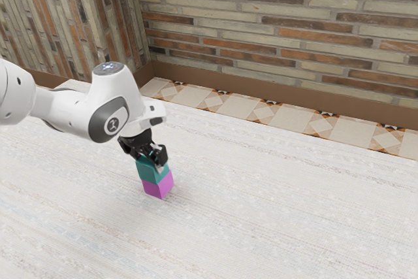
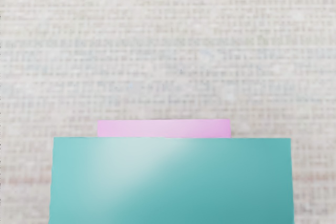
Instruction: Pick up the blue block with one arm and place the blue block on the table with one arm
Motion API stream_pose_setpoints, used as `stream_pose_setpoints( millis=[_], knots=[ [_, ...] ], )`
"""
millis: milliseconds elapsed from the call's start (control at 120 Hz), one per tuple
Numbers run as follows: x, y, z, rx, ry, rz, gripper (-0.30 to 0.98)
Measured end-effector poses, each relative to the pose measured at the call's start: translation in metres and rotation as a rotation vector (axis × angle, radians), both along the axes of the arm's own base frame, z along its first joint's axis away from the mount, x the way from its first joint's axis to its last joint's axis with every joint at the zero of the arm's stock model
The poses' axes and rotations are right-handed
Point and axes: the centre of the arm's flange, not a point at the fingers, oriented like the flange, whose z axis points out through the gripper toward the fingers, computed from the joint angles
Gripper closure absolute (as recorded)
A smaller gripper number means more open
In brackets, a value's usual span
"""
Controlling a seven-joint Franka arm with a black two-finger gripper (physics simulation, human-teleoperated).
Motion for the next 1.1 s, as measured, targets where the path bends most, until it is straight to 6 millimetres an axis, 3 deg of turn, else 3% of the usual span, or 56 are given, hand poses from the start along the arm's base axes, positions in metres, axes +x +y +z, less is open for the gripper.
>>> stream_pose_setpoints(
  millis=[233, 350, 417, 467, 567, 658, 858, 1100],
  knots=[
    [0.002, 0.004, 0.004, 0.0, -0.005, 0.011, 0.29],
    [0.023, 0.01, 0.04, 0.01, -0.027, 0.016, 0.3],
    [0.026, 0.01, 0.047, 0.016, -0.01, 0.014, 0.3],
    [0.031, 0.002, 0.043, 0.014, 0.009, 0.001, 0.3],
    [0.04, -0.048, 0.031, 0.0, 0.036, -0.074, 0.3],
    [0.04, -0.074, 0.021, -0.01, 0.054, -0.104, 0.31],
    [0.044, -0.083, -0.028, -0.031, 0.09, -0.091, 0.3],
    [0.046, -0.093, -0.04, -0.051, 0.076, -0.079, 0.29]
  ],
)
